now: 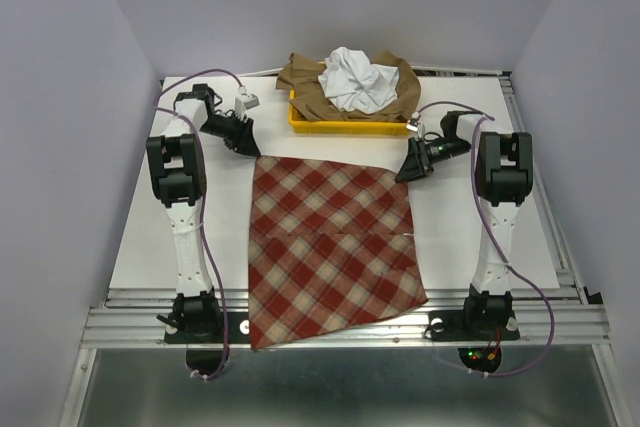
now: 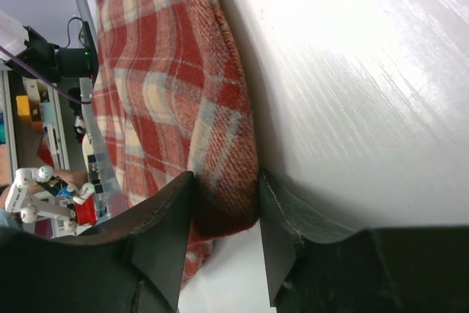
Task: Fold and stack the skirts
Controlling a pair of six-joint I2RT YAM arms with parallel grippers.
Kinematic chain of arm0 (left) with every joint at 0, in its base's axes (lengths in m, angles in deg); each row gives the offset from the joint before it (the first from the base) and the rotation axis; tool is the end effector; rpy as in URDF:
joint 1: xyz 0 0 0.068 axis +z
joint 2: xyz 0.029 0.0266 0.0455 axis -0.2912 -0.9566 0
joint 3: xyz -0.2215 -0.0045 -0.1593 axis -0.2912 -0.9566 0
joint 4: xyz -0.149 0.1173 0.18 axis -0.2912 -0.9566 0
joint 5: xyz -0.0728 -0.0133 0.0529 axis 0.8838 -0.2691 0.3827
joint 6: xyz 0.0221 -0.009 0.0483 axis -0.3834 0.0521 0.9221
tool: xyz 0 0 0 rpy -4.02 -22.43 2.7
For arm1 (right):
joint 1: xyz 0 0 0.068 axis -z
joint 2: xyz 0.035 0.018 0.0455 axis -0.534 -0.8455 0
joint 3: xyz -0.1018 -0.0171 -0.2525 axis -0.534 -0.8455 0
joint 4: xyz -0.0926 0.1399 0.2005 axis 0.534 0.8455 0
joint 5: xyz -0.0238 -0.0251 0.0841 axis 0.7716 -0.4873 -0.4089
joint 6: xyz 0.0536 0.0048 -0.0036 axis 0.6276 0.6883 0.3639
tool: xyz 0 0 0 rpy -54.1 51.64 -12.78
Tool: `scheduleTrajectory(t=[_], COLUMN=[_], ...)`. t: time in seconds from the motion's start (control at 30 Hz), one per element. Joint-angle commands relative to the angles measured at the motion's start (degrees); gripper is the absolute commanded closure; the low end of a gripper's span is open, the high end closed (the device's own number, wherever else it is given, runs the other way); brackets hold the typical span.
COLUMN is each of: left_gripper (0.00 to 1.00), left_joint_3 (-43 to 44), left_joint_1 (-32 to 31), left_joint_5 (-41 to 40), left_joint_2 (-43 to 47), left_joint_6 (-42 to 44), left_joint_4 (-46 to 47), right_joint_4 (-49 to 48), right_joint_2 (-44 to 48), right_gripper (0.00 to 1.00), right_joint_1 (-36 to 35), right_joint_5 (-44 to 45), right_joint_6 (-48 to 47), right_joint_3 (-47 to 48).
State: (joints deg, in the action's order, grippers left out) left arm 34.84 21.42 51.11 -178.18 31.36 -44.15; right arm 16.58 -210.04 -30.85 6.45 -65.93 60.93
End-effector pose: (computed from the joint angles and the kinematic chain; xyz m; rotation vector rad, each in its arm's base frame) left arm 0.5000 0.0101 0.1491 1.0366 2.0887 -0.9322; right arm 0.4322 0.0201 0.1096 -0.6131 2.5035 1.4832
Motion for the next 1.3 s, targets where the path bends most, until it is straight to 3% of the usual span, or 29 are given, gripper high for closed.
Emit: scheduleTrajectory(t=[0.0, 0.5, 0.6, 0.7, 0.73, 0.87, 1.27], left_gripper=[0.55, 0.54, 0.60, 0.75, 0.82, 0.98, 1.00], left_joint_3=[0.31, 3.91, 3.56, 2.42, 2.16, 1.98, 5.57], left_joint_1=[-0.19, -1.50, -1.59, -1.68, -1.59, -1.59, -1.42], left_joint_5=[-5.44, -3.06, -3.15, -3.59, -3.94, -4.47, -6.84], left_joint_2=[-2.89, -4.30, -4.03, -3.07, -2.46, -0.61, 11.34], left_joint_6=[5.17, 7.99, 7.20, 5.00, 4.48, 3.59, 3.24], left_joint_4=[-7.07, -11.74, -10.95, -8.14, -6.74, -5.06, -1.89], right_joint_4=[-6.72, -8.13, -8.57, -8.83, -8.83, -9.80, -15.69], right_joint_2=[-2.85, -1.62, -1.44, -0.91, -0.74, 1.45, 14.55], right_gripper=[0.56, 0.64, 0.67, 0.77, 0.86, 0.99, 0.99], right_joint_1=[-0.20, -0.20, -0.20, -0.20, -0.20, -0.20, -0.20], right_joint_5=[8.81, 8.72, 8.29, 7.58, 7.32, 8.28, 12.68], right_joint_6=[-2.28, -1.49, -1.32, -1.05, -1.14, -0.79, -0.87], right_joint_3=[0.06, -0.02, 0.06, -0.02, -0.02, -0.46, 1.56])
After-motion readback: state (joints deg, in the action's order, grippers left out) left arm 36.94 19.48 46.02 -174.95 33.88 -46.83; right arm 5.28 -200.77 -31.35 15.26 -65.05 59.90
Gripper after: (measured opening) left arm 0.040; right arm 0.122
